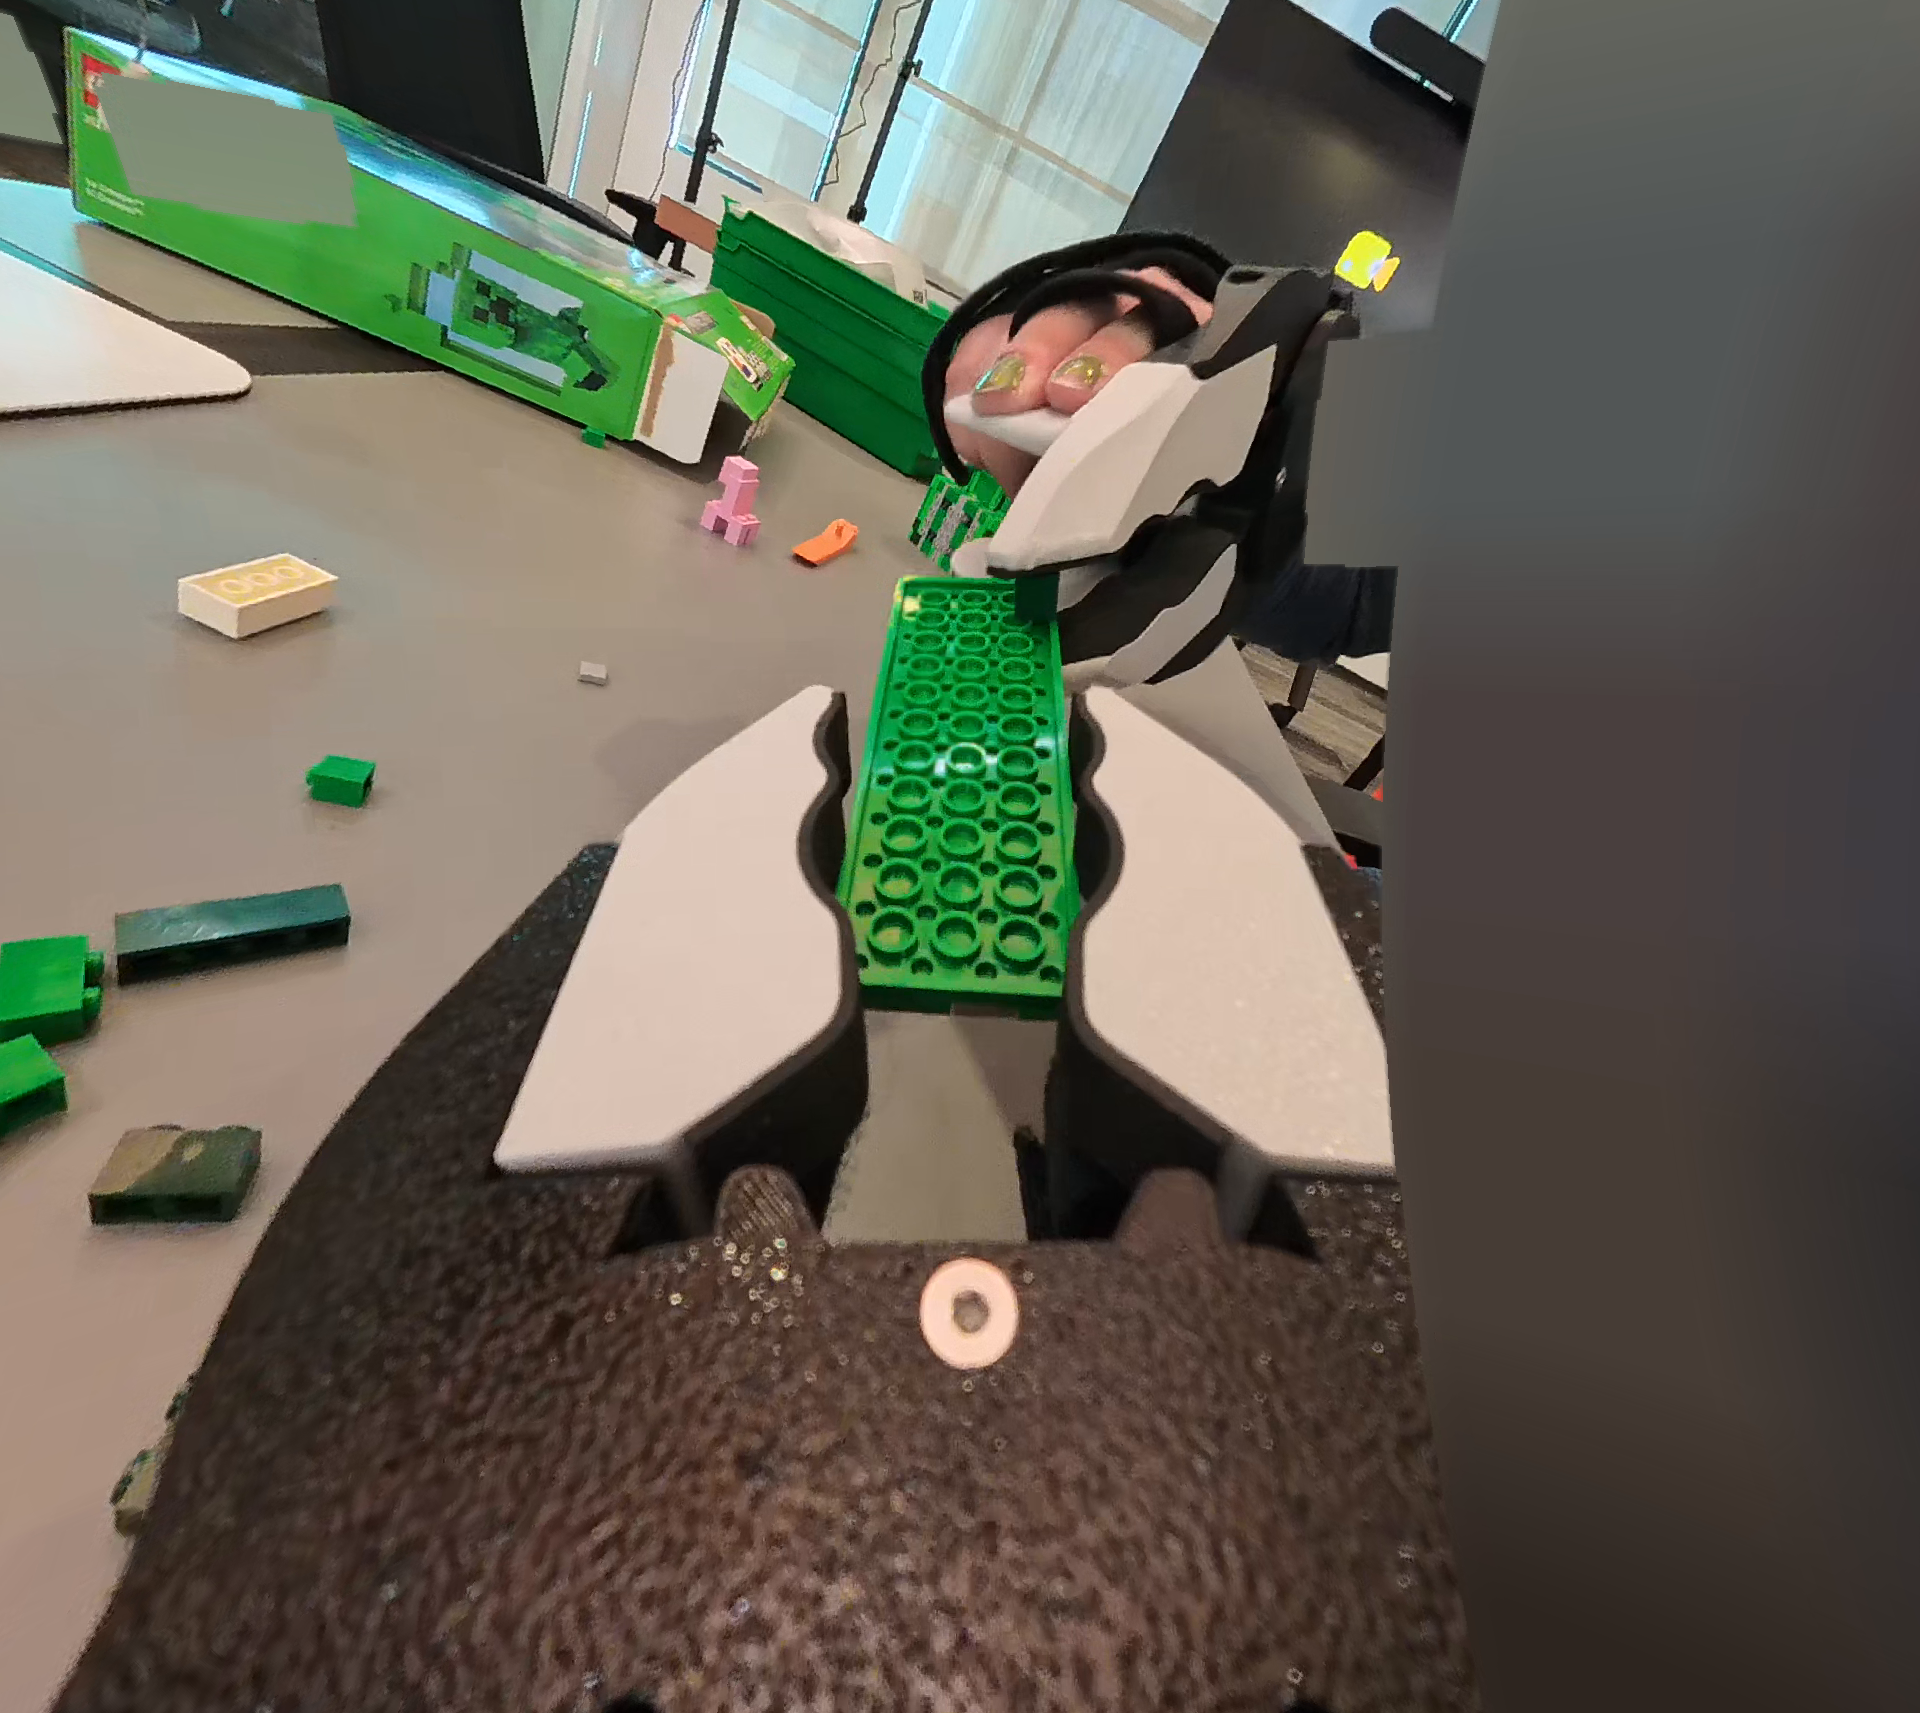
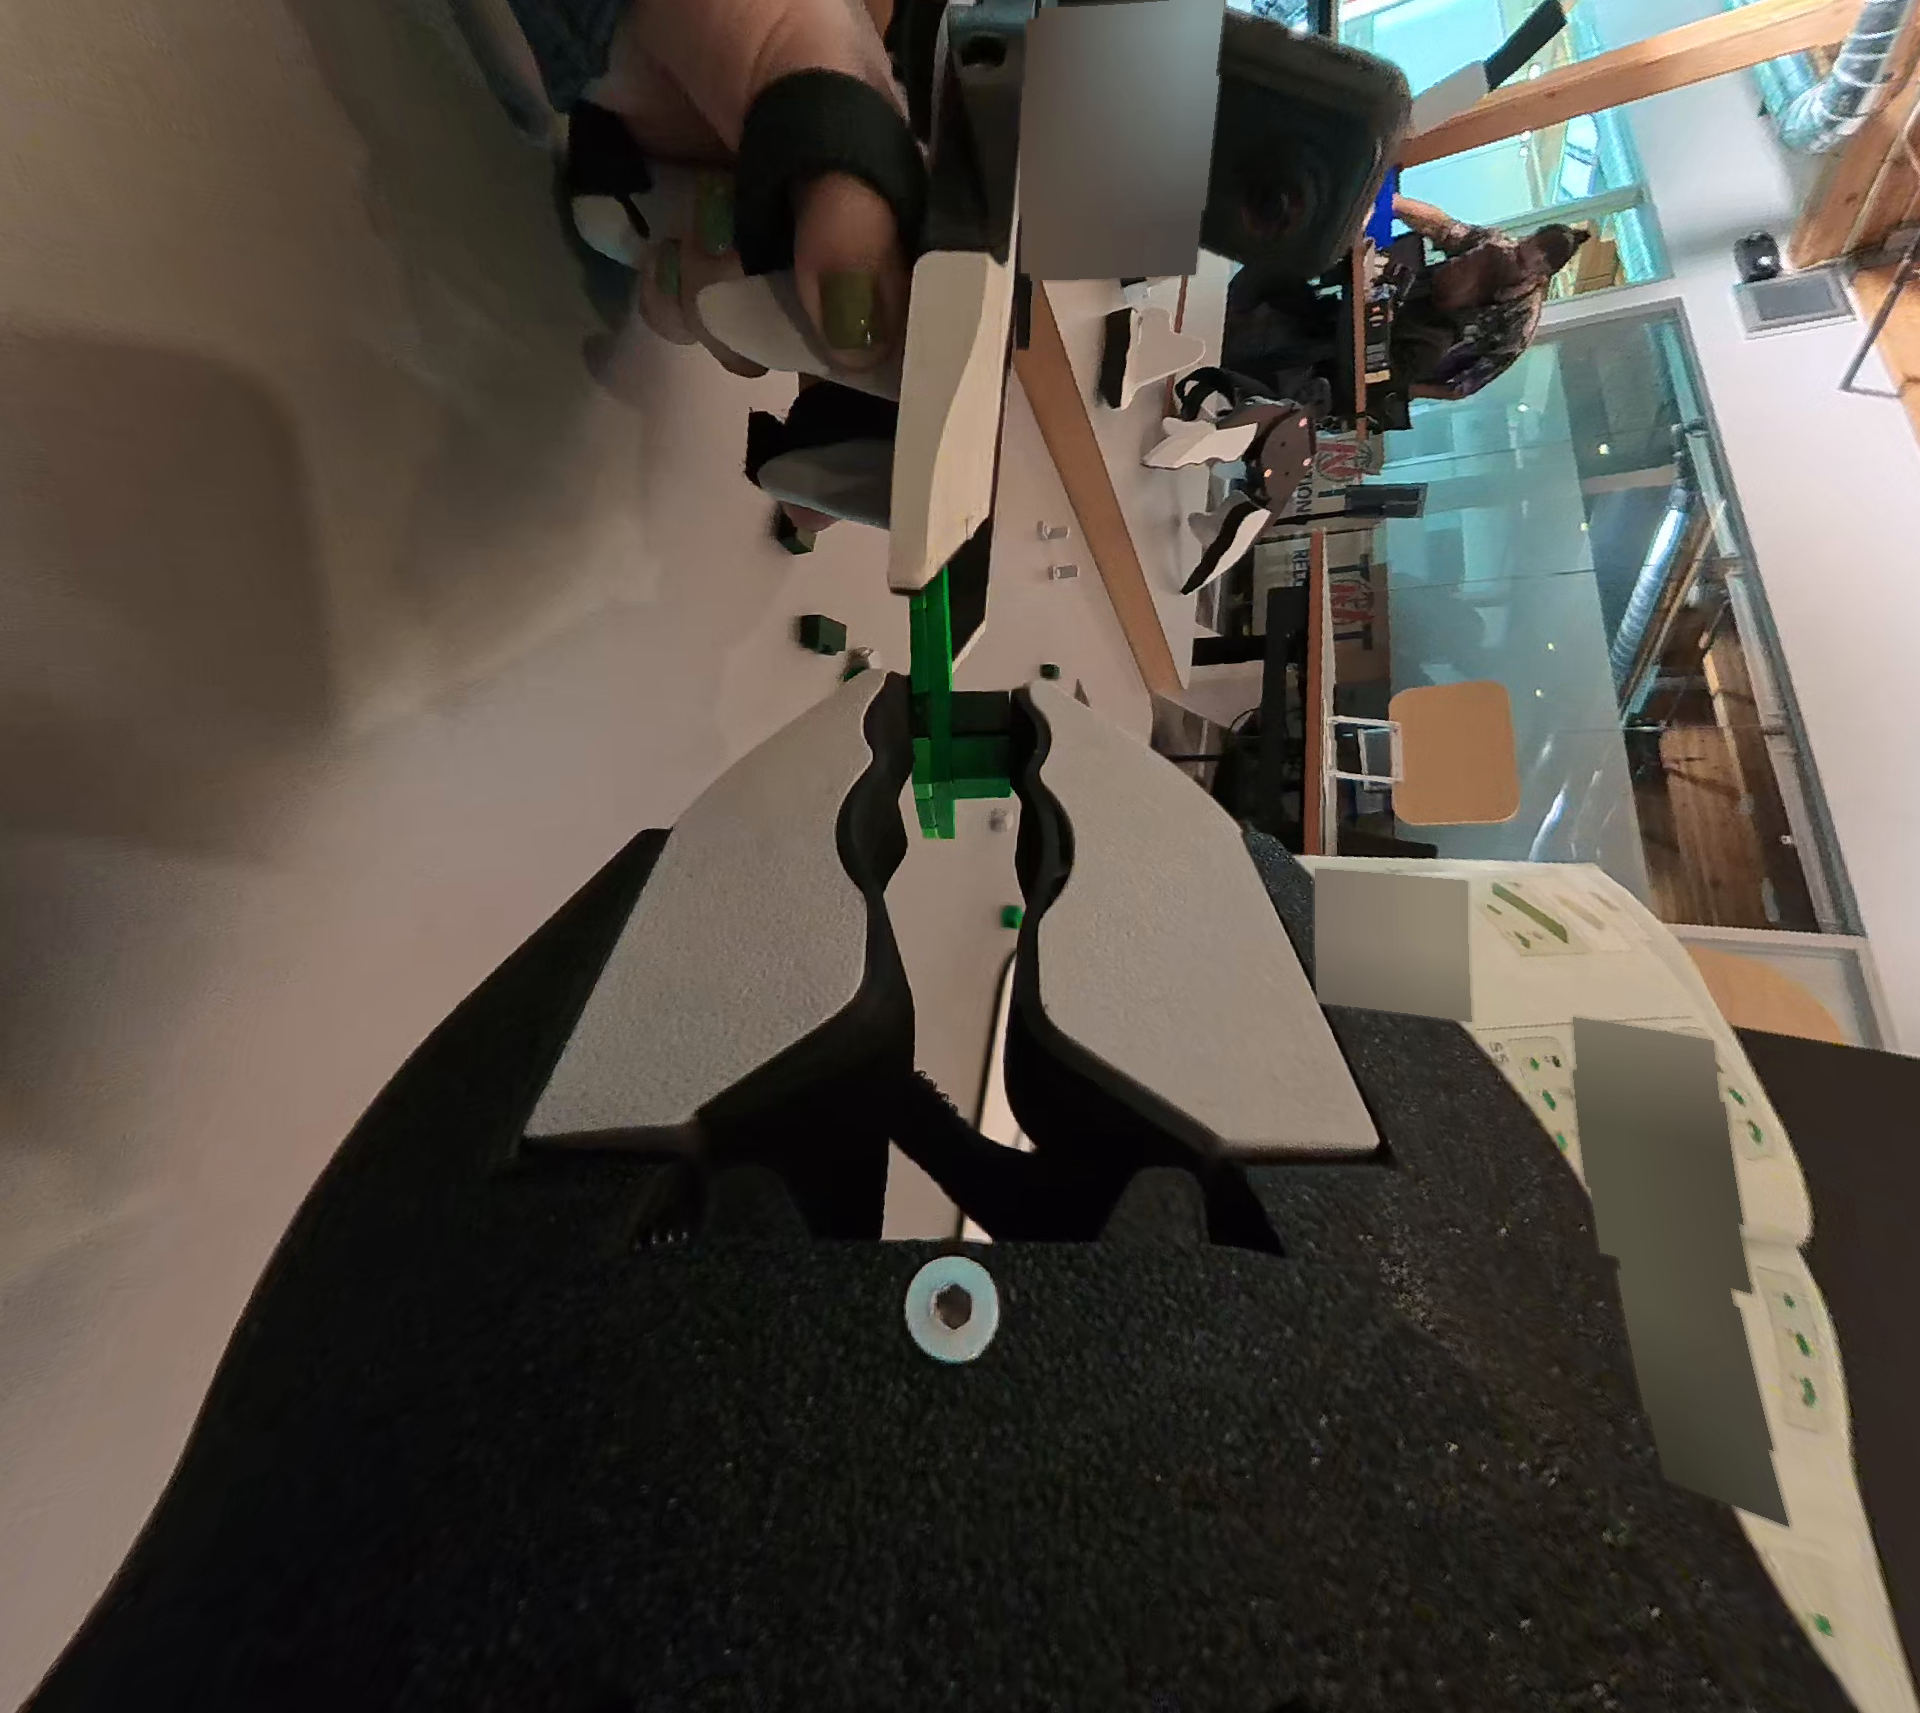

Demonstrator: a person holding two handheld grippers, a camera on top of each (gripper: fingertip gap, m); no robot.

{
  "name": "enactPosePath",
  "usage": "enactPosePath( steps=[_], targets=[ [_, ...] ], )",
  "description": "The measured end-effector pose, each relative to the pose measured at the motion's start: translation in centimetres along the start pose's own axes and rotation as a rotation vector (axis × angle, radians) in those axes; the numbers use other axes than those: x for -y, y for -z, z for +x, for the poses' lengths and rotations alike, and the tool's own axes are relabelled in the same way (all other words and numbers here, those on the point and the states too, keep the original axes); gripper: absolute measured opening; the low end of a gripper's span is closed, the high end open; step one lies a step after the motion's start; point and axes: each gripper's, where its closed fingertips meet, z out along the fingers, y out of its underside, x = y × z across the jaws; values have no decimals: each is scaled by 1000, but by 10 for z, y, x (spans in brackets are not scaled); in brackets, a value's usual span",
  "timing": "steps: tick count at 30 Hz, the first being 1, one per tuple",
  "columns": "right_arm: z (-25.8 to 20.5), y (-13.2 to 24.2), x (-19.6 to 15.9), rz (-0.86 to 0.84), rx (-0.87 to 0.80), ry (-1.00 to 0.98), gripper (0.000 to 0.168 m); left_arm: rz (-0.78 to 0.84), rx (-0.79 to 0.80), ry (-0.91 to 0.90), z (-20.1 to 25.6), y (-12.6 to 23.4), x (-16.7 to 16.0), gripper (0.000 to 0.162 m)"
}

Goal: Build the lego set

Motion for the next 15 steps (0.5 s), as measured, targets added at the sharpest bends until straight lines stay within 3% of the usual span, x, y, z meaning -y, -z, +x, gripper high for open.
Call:
enactPosePath(
  steps=[6, 7, 10, 15],
  targets=[
    [8, 0, 0, 36, -73, -155, 25, 9, 25, -8, -3, 1, 2, 40],
    [8, 2, 1, 58, -55, -209, 33, 5, 38, -17, -4, 1, 1, 40],
    [7, 8, 5, 123, 1, -347, 35, 12, 65, -46, -7, 3, 3, 40],
    [12, 20, 10, 240, 151, -654, 28, -34, 154, -381, -1, 3, 4, 40]
  ],
)
